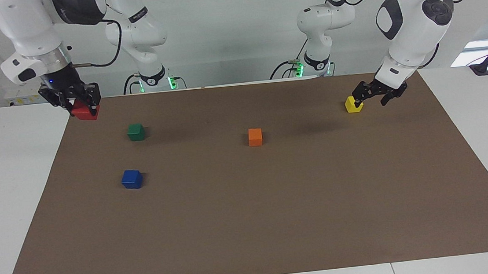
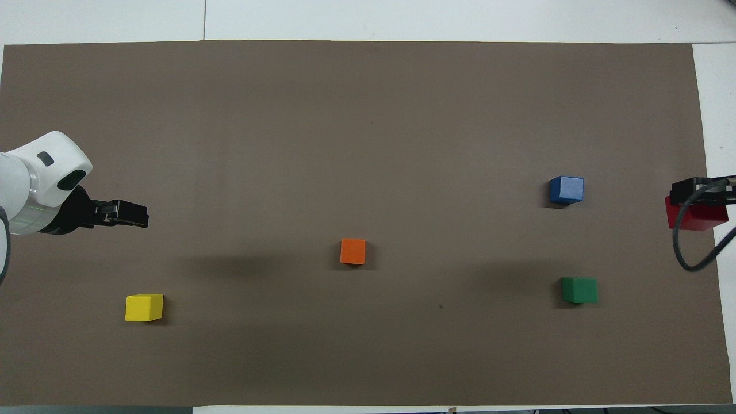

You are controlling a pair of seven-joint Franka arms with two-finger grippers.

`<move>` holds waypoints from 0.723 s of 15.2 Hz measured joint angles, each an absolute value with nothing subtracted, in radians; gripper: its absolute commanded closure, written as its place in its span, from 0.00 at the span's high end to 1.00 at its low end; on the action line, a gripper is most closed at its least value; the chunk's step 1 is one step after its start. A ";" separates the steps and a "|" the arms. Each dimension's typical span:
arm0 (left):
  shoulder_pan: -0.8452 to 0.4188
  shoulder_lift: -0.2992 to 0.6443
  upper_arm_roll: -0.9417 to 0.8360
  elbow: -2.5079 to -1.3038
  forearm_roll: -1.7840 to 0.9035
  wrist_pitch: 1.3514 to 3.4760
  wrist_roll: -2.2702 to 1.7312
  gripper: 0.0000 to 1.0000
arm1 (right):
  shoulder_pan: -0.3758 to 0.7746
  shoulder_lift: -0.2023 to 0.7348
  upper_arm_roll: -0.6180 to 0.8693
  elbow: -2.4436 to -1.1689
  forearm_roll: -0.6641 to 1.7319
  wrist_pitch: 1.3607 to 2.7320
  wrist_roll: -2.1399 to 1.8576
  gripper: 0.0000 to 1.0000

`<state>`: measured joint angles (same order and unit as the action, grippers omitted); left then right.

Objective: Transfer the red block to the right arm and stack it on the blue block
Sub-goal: 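Carry the red cube with the right gripper above the blue cube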

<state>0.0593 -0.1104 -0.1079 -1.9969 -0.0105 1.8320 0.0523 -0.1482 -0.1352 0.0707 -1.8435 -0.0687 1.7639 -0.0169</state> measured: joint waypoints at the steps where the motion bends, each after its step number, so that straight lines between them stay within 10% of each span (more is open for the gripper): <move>1: 0.057 -0.110 -0.113 -1.982 0.022 1.830 0.056 1.00 | -0.148 -0.112 0.071 -1.853 -0.071 1.812 -0.017 0.00; 11: 0.056 0.045 -0.120 -1.665 0.050 1.608 0.071 1.00 | -0.123 0.010 0.072 -1.984 -0.042 2.205 -0.016 0.00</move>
<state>0.0558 0.0449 -0.1205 -1.6654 0.0503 1.6077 0.0707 -0.1226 0.0105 0.0723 -1.9837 -0.0417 2.2054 -0.0161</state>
